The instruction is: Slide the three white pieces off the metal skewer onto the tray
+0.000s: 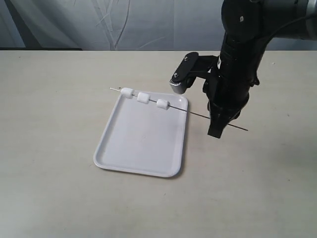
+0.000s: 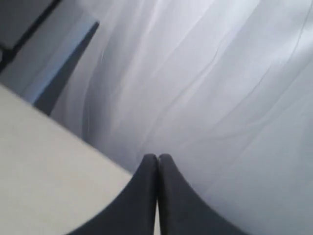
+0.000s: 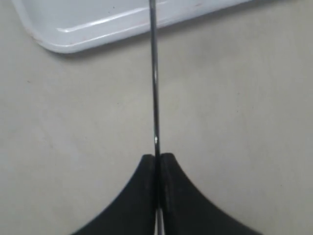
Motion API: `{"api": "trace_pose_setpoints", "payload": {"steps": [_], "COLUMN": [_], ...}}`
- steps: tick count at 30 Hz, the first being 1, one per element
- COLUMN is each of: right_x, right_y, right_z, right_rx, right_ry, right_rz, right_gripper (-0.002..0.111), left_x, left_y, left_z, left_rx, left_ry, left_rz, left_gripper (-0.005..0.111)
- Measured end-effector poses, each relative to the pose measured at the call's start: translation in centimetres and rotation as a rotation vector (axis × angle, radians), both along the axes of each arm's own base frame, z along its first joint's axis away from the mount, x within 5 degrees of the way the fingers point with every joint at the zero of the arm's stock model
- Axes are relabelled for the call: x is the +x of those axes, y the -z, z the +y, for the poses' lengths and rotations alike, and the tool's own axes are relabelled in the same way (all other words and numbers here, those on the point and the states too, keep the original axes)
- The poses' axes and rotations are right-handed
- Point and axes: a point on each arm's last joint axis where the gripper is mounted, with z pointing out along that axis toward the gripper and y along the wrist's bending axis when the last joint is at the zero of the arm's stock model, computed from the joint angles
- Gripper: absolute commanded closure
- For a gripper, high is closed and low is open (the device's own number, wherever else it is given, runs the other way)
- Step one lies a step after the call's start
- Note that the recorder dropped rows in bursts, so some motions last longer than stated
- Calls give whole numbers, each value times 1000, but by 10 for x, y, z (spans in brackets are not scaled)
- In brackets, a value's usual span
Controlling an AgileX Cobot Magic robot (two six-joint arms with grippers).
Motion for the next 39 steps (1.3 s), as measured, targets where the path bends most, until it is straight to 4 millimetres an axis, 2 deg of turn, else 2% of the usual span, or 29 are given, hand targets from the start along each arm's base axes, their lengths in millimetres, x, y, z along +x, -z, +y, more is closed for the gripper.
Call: {"api": "trace_pose_setpoints", "payload": {"steps": [2,3,4,9,12,16,20,24,27,33,36,39], "right_x": [-3,-4,-6,-14,-19,-23,-29,-36,-40,-47,-52,-59], "right_y": [-7,-8,-10,-13,-14,-15,-16,-16,-15,-13,-13,-13], "right_z": [-2,-2,-2,2,7,16,28,41,48,54,59,65], "right_rx": [7,10,13,64,115,180,206,215,191,103,90,88], "right_ry": [36,51,75,118,144,167,186,225,292,389,418,439], "right_rz": [-3,3,16,86,147,189,183,180,148,71,74,80], "right_gripper": [109,109,109,109,109,109,109,109,109,109,109,109], "left_x": [-4,-5,-10,-21,-26,-25,-24,-19,-16,-14,-6,8], "left_y": [3,4,4,-9,-19,-29,-33,-27,-20,-14,-10,-1], "left_z": [-13,-19,-34,-68,-76,-76,-74,-71,-68,-68,-65,-64], "left_rx": [-46,-43,-58,-62,-88,-169,-230,-353,-323,-256,-260,-291], "left_ry": [146,219,393,841,986,1005,981,920,859,847,805,782], "left_rz": [201,247,274,204,126,37,22,134,195,248,306,435], "left_gripper": [107,107,107,107,107,107,107,107,107,107,107,107]}}
